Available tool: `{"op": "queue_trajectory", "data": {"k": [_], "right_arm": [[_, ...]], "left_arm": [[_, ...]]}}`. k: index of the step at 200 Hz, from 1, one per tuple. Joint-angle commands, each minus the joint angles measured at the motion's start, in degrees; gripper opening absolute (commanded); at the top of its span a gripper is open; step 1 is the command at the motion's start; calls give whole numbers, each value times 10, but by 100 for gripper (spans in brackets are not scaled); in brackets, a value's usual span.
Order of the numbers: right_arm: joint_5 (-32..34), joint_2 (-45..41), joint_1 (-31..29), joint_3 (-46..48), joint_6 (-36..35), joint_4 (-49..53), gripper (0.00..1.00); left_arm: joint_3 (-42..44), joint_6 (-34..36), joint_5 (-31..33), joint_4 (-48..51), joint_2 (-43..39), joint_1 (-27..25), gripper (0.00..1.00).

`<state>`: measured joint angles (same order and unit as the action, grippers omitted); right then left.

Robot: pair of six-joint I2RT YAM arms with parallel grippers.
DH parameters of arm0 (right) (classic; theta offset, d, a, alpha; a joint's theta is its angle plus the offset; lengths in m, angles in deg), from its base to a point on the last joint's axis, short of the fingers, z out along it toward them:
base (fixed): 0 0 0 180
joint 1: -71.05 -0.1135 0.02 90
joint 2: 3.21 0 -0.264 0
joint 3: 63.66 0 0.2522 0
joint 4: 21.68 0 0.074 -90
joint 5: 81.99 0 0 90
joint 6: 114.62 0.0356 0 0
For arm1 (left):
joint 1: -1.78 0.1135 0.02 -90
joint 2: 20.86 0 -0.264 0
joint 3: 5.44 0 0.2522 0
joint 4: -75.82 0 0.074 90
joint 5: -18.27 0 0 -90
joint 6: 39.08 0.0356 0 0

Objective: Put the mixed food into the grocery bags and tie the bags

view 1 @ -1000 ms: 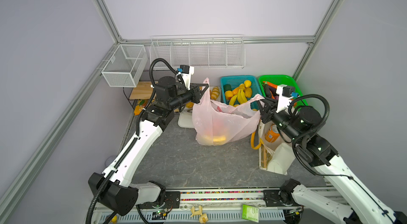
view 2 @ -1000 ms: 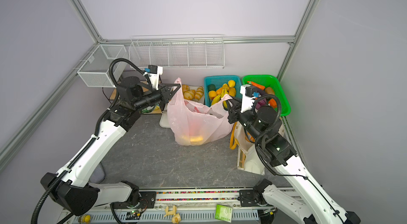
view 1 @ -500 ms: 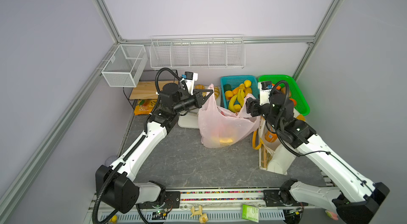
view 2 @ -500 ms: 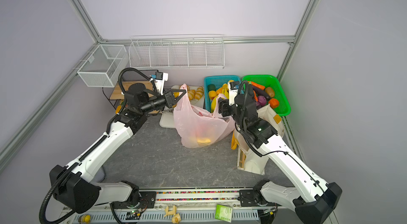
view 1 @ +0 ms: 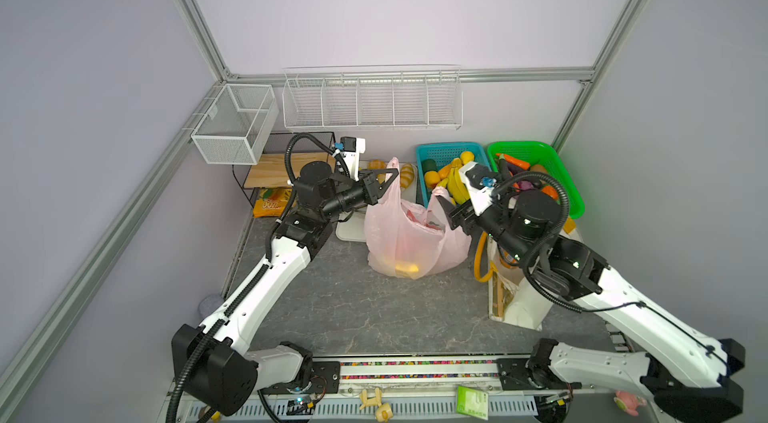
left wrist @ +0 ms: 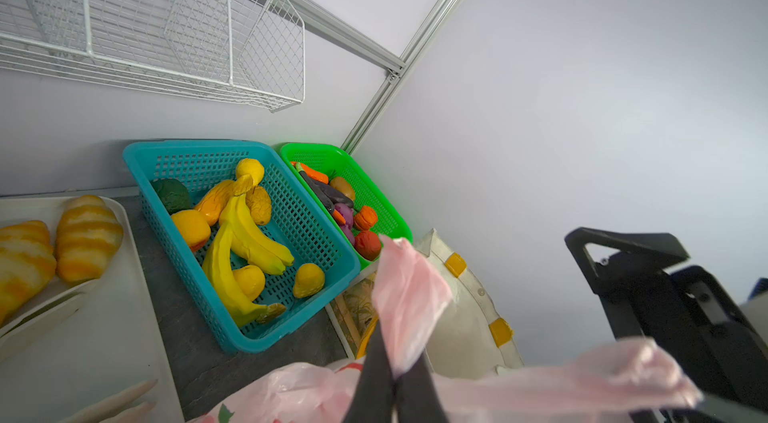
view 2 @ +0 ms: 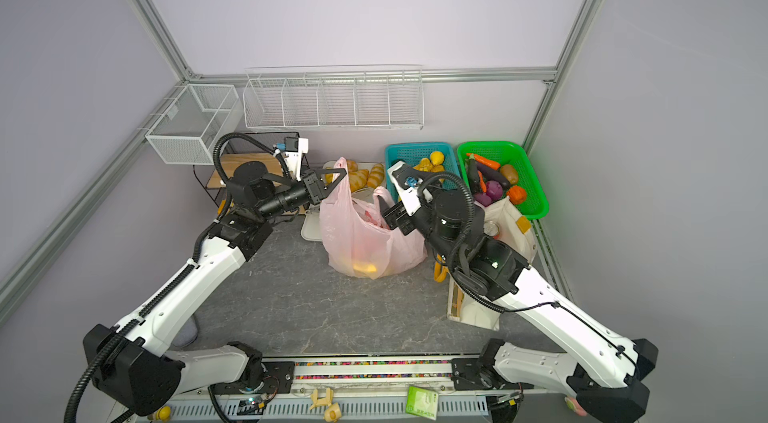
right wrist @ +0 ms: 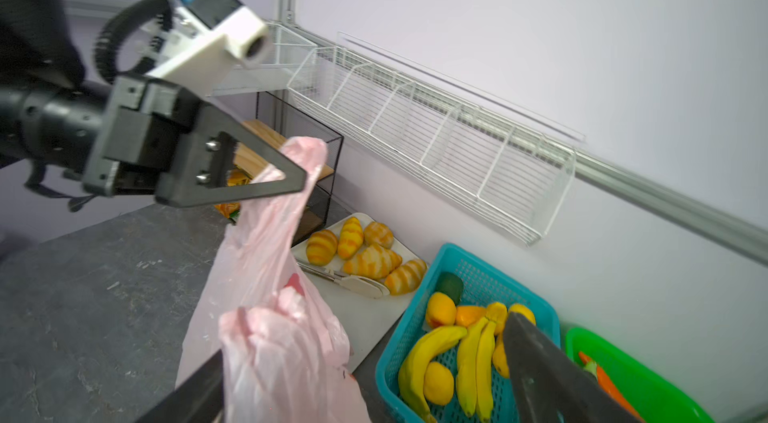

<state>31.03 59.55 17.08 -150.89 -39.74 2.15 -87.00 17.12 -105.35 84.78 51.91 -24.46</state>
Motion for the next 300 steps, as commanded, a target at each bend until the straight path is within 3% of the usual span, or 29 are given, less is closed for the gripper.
{"op": "queue_trajectory", "data": {"k": [1, 17, 30, 60, 82, 96, 129, 155, 190, 205, 224, 252, 300], "right_arm": [[65, 23, -19, 0, -58, -53, 88], [143, 45, 5, -30, -16, 4, 89], [143, 55, 46, -57, 44, 88, 89], [16, 38, 155, -61, 163, 192, 89], [-20, 46, 224, -74, 187, 234, 89], [-76, 60, 257, -95, 196, 262, 89], [-271, 86, 267, -132, 170, 311, 89], [-354, 75, 266, -116, 145, 344, 89], [-459, 40, 267, -93, 152, 308, 89], [-440, 28, 266, -101, 168, 284, 88], [-340, 8, 250, -113, 162, 253, 88], [-233, -1, 161, -127, 107, 198, 89], [-226, 52, 15, -98, 51, 77, 94]], "left_arm": [[7, -17, 14, -4, -18, 3, 0], [6, -16, 17, 10, -24, 3, 0], [7, -15, 19, 20, -32, 2, 0], [10, -12, 33, 39, -46, 2, 0], [8, -13, 38, 48, -53, 3, 0], [8, -15, 42, 53, -56, 3, 0], [6, -10, 67, 75, -61, 3, 0], [4, 5, 82, 92, -61, 3, 0], [3, 3, 79, 88, -54, 3, 0], [1, 1, 73, 90, -51, 3, 0], [-1, 1, 70, 92, -53, 3, 0], [0, -5, 64, 89, -56, 3, 0], [-4, -29, 54, 83, -53, 3, 0]]}}
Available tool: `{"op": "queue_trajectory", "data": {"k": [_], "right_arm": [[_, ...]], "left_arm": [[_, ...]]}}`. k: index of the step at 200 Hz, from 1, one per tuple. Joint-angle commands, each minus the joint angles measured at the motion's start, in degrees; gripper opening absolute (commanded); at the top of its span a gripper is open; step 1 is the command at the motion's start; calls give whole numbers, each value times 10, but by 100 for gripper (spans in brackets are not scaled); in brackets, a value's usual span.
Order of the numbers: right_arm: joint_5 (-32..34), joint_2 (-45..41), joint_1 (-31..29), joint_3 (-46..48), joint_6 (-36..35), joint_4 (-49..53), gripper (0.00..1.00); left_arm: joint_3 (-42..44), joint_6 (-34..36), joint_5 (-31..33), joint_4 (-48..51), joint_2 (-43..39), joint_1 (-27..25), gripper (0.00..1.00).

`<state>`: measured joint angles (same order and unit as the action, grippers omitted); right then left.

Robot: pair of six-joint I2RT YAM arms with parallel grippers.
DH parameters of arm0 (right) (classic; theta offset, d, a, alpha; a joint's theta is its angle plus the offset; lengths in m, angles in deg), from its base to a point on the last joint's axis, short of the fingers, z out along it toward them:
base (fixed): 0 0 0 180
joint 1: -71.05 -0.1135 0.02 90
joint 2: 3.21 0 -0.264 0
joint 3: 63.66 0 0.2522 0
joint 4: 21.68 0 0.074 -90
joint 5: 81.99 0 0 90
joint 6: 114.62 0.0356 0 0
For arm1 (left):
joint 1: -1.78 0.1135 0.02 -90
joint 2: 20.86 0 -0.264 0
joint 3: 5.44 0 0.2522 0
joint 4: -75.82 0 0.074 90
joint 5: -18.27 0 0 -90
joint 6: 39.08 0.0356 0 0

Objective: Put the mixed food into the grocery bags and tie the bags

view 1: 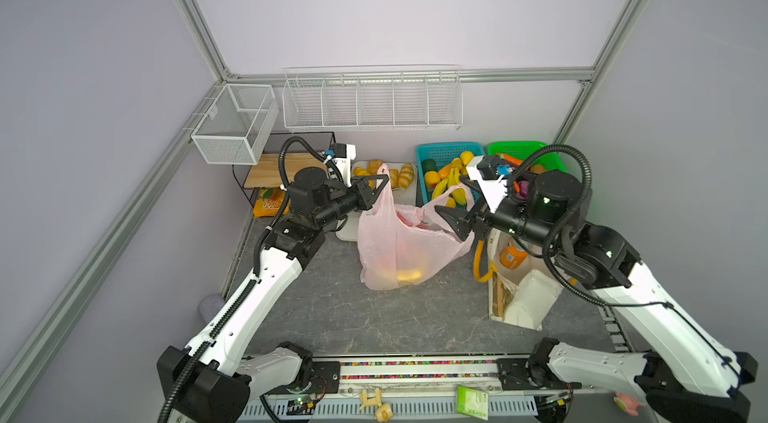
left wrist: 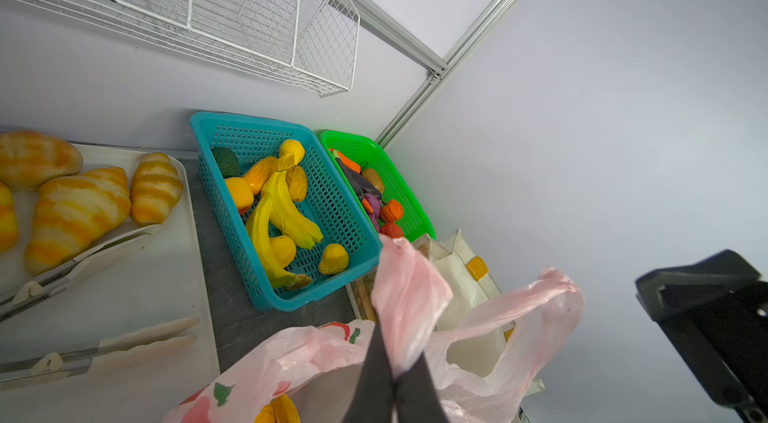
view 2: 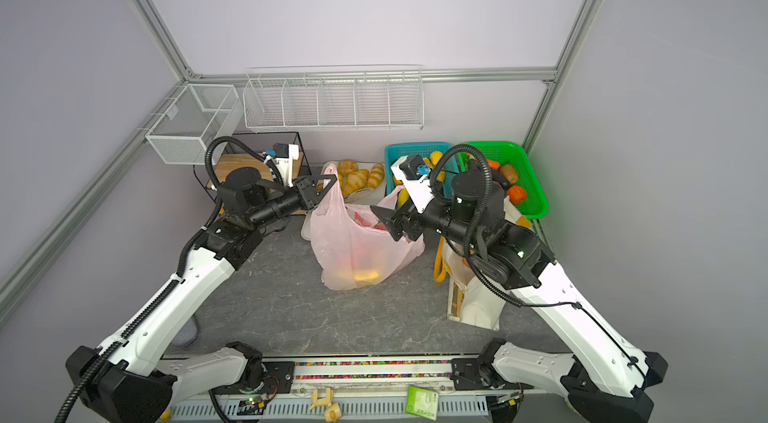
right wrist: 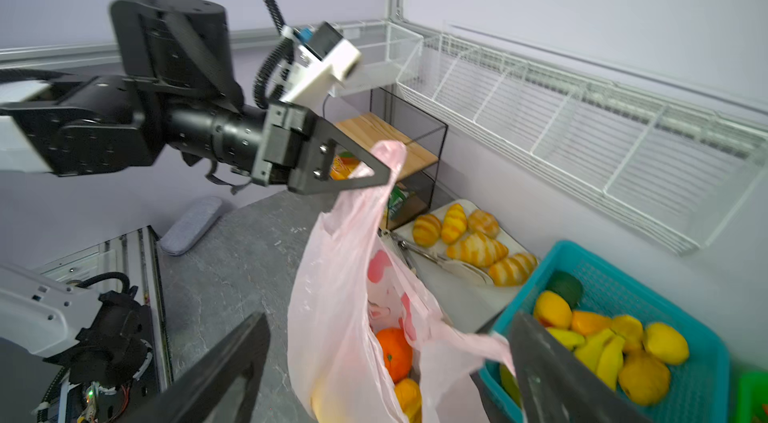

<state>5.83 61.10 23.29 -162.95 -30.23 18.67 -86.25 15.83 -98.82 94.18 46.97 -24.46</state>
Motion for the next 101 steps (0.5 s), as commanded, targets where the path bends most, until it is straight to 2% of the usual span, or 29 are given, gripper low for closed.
{"op": "queue_trajectory", "data": {"k": [1, 22, 48, 74, 101], "right_arm": [[27, 38, -49, 24, -44, -91, 94], [22, 71, -74, 73, -20, -179, 96], [77, 117, -76, 152, 37, -334, 91], [105, 174, -76, 166, 81, -422, 88], [92, 231, -77, 161, 119, -503, 88]], "left_arm": [[-12, -17, -11, -11, -3, 3, 0], [-13, -29, -12, -10, -3, 3, 0], [-15, -49, -16, -11, -7, 2, 0], [-8, -77, -17, -26, -21, 3, 0], [1, -102, -16, -45, -30, 2, 0]]}}
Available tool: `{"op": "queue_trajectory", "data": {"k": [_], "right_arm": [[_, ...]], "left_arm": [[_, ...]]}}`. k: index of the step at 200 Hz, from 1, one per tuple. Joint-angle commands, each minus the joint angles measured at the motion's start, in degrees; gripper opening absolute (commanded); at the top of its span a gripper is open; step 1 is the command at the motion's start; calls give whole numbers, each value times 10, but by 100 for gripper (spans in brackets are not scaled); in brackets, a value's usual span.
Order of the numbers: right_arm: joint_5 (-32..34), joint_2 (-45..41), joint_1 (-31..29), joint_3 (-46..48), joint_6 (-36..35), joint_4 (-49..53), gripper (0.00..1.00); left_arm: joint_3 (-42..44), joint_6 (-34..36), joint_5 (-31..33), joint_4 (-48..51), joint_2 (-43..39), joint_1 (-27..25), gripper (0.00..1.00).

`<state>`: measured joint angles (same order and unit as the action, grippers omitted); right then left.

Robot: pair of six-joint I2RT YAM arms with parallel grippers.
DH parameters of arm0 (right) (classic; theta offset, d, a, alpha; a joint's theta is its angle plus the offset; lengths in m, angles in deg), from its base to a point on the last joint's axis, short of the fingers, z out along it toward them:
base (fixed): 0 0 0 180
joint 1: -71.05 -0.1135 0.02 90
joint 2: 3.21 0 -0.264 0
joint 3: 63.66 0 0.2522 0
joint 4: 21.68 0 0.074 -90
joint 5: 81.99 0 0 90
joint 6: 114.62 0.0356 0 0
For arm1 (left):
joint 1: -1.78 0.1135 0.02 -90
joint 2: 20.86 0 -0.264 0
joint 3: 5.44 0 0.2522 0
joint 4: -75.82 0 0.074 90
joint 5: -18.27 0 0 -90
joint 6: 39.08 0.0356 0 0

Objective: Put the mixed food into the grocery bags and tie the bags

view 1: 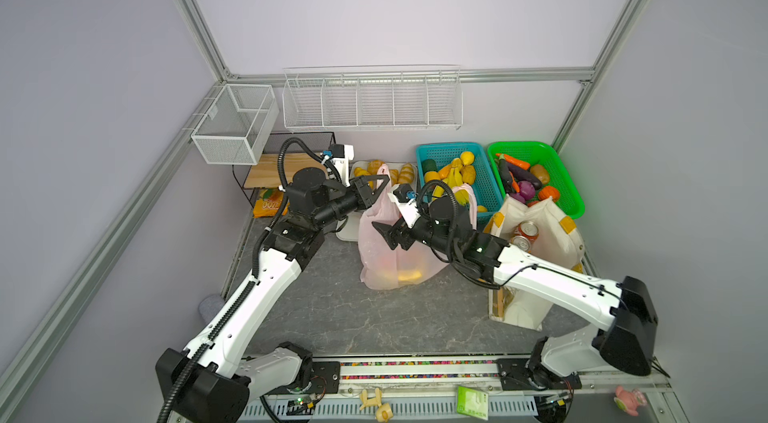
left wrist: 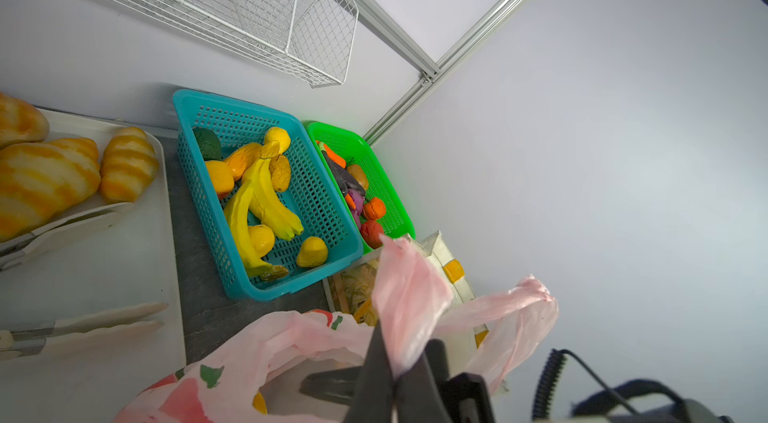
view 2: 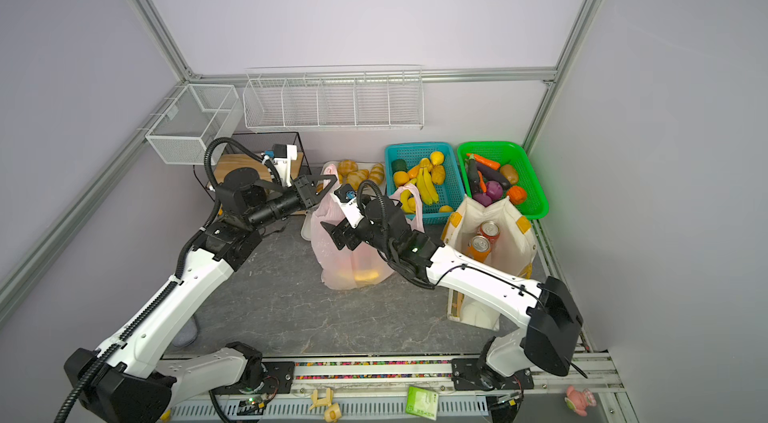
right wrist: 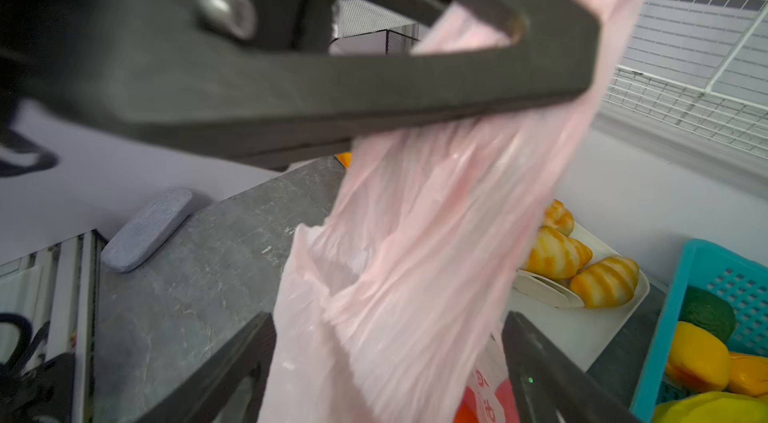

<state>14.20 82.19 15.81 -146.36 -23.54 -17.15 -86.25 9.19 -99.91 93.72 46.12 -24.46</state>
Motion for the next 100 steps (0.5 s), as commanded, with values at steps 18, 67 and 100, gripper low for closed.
{"op": "queue_trajectory", "data": {"k": [18, 67, 100], "right_arm": [[-16, 45, -3, -3, 79, -195, 88], [48, 82, -9, 4, 111, -267, 92], [163, 111, -14, 24, 150, -308, 82]], "left_arm": [[6, -45, -3, -50, -22, 2, 0], [23, -73, -12, -81, -15, 2, 0], [27, -90, -3, -86, -17, 2, 0]]}}
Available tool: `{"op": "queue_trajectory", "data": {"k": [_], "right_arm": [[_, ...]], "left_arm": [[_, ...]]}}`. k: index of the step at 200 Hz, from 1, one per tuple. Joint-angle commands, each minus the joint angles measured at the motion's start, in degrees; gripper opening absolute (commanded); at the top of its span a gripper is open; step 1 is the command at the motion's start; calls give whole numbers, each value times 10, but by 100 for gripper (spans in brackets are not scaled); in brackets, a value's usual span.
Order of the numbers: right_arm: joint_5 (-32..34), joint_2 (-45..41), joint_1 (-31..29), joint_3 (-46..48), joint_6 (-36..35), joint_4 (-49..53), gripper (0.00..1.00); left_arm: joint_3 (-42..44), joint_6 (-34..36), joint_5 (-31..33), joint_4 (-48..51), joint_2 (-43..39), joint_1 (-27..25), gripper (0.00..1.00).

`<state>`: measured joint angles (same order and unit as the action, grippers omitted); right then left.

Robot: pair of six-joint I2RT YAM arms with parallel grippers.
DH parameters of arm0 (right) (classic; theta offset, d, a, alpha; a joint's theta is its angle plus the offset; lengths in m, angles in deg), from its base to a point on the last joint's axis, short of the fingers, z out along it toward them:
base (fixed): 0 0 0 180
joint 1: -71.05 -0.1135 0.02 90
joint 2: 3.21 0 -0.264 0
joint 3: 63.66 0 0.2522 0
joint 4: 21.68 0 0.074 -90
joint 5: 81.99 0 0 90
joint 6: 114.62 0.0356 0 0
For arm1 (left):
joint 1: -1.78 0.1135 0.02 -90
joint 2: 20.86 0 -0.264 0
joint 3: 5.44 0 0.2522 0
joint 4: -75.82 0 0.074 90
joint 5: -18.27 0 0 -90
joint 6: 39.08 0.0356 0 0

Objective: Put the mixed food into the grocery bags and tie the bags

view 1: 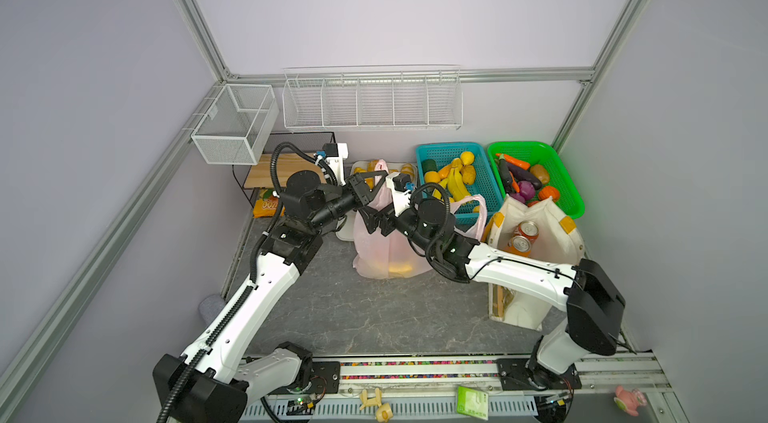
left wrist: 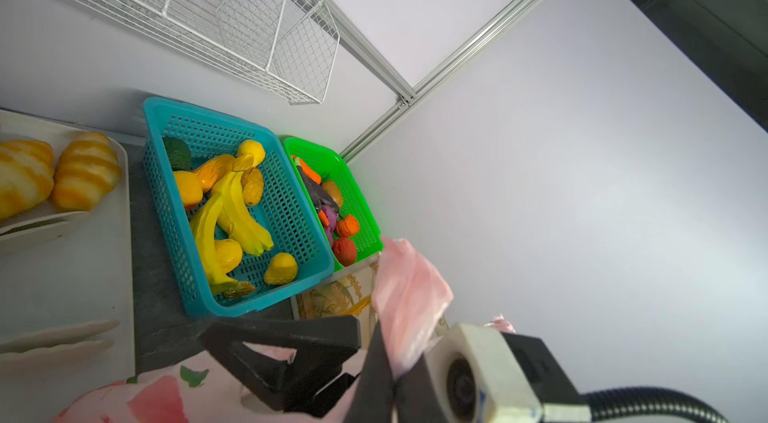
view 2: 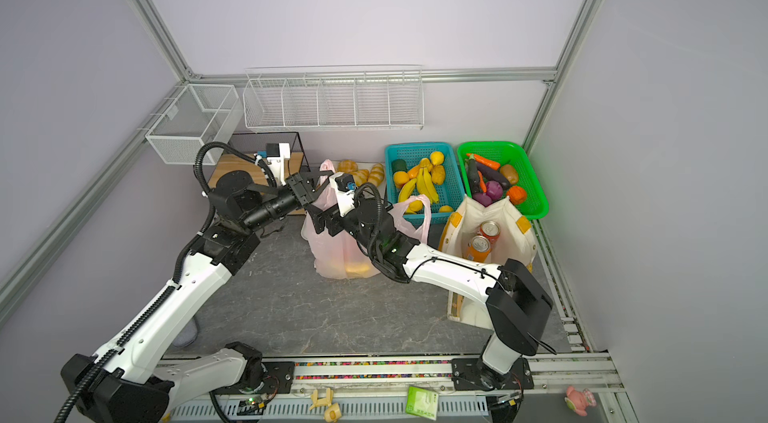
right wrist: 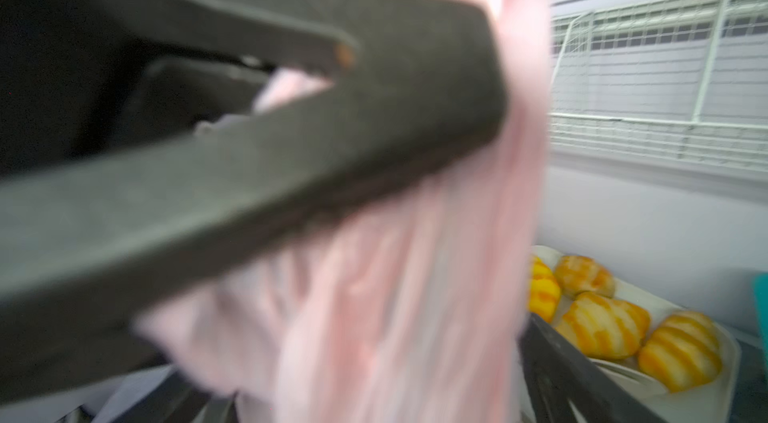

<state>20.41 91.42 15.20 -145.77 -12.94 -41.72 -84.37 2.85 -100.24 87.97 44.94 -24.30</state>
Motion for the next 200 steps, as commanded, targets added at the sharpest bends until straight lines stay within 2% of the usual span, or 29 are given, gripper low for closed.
{"op": "queue_trajectory", "data": {"k": [1, 11, 34, 46, 72, 80, 92, 115, 130, 163, 200], "right_arm": [[105, 20, -8, 18, 45, -61, 81], [157, 28, -11, 24, 49, -54, 69], [211, 46, -17, 66, 40, -73, 54], [209, 49, -19, 89, 25, -80, 52], [153, 20, -20, 122, -31, -100, 52], [136, 5, -17, 115, -50, -76, 53], [95, -20, -13, 93, -72, -9, 60], [41, -77, -8, 46, -111, 154, 100], [10, -113, -7, 17, -147, 247, 88], [-15, -169, -7, -82, -224, 454, 88], [-53, -230, -7, -153, -269, 580, 88]], "left_arm": [[8, -27, 1, -29, -6, 1, 0], [10, -32, 5, -27, -10, 1, 0], [12, -36, 18, -24, -17, 0, 0], [12, -34, 21, -22, -18, 2, 0], [9, -24, 19, -14, -13, 1, 0], [7, -17, 21, -8, -12, 1, 0], [3, -5, 25, 4, -11, 2, 0], [-8, 22, 30, 28, -9, 3, 0], [-13, 35, 37, 39, -8, 4, 0], [-16, 46, 39, 49, -2, 11, 0], [-18, 51, 42, 57, 6, 21, 0]]}}
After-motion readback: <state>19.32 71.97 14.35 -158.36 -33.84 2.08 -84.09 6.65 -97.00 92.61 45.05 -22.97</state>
